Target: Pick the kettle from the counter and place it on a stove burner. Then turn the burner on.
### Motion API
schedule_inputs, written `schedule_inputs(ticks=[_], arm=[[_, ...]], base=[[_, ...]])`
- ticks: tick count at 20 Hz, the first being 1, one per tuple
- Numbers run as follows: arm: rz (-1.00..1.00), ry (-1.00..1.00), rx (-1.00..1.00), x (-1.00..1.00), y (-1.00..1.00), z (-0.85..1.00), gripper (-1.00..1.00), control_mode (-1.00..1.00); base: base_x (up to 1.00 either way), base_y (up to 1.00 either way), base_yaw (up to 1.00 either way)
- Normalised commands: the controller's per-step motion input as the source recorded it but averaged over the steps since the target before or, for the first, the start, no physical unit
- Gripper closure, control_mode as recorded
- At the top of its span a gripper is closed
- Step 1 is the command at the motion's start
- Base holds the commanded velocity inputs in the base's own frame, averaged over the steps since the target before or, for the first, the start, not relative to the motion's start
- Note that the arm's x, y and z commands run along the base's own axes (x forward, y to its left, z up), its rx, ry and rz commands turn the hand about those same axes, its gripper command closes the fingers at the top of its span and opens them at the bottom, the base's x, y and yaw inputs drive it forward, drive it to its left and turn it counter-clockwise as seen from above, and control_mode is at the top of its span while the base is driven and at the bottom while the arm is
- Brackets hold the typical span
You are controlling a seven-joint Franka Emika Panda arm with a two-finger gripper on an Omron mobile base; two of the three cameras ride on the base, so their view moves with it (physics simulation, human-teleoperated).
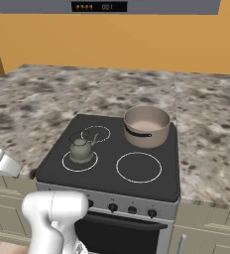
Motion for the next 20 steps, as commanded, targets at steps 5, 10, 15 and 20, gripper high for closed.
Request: schedule_inputs(ticks=[5,10,15,20], arm=[[0.0,0.0,0.0,0.0,0.0,0.0,-1.0,-1.0],[0.0,-0.01,0.0,0.0,0.0,0.0,-1.0,-1.0],[0.0,0.0,0.0,0.0,0.0,0.0,-1.0,-1.0],[0.0,0.0,0.0,0.0,0.0,0.0,-1.0,-1.0]], base=[[0.0,0.0,0.0],[0.0,0.0,0.0],[0.0,0.0,0.0],[0.0,0.0,0.0]])
